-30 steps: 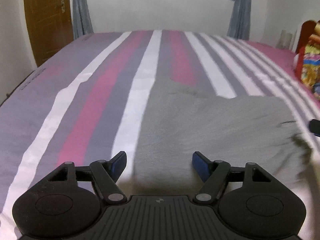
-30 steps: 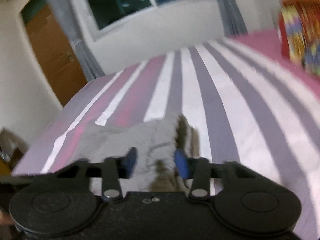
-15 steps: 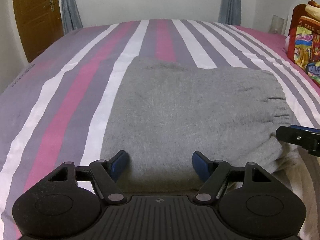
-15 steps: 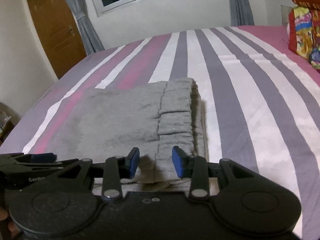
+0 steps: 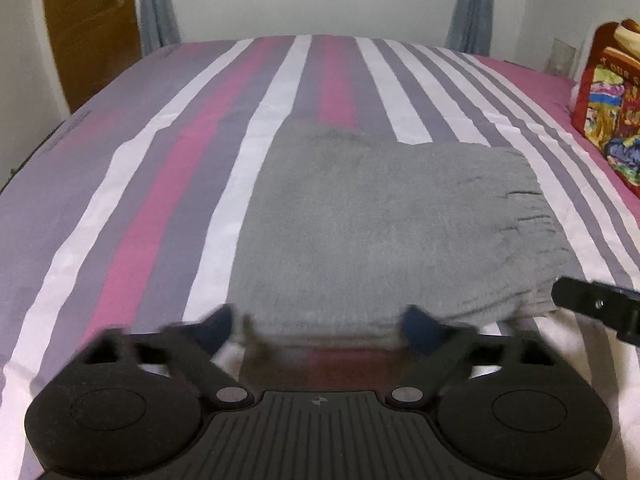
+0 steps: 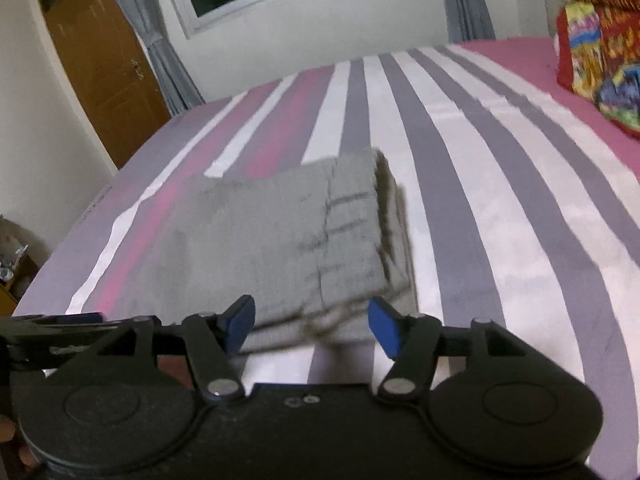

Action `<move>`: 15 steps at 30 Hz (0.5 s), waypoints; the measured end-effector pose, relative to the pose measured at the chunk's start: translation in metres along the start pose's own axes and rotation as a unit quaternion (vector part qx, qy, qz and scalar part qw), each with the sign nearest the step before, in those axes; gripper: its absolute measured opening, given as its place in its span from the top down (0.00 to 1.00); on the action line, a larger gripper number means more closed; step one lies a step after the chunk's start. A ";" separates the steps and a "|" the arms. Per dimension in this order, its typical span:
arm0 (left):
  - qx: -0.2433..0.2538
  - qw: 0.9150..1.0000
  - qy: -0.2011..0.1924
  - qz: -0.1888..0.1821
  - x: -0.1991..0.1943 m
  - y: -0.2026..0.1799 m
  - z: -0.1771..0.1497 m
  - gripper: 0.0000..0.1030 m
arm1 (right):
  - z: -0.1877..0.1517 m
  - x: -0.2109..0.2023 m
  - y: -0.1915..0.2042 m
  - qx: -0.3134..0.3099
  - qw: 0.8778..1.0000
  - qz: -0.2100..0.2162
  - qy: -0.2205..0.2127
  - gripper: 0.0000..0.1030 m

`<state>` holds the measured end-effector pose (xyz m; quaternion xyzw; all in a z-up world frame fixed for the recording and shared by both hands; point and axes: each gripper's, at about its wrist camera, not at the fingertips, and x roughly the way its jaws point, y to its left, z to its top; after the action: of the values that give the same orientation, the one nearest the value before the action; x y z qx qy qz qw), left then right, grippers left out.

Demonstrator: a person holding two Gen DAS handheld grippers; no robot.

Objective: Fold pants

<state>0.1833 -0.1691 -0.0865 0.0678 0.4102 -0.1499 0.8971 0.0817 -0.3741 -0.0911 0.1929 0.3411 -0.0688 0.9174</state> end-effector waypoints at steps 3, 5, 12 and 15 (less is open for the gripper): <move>0.012 1.000 -0.009 -0.004 -0.016 -0.002 -0.006 0.00 | -0.005 -0.014 0.001 0.004 1.000 0.004 -0.002 0.32; 0.027 1.000 0.000 -0.007 -0.025 -0.005 -0.008 0.00 | -0.009 -0.025 0.004 0.002 1.000 0.013 -0.005 0.30; 0.009 0.999 0.018 -0.025 -0.073 0.004 -0.010 0.00 | -0.019 -0.083 0.013 -0.011 0.998 0.029 -0.049 0.24; -0.010 1.000 -0.012 0.015 -0.098 0.010 -0.015 0.00 | -0.024 -0.108 0.017 -0.022 0.997 0.031 -0.064 0.22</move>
<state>0.1156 -0.1348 -0.0225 0.0636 0.4001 -0.1329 0.9046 -0.0101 -0.3498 -0.0320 0.1784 0.2773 -0.0447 0.9430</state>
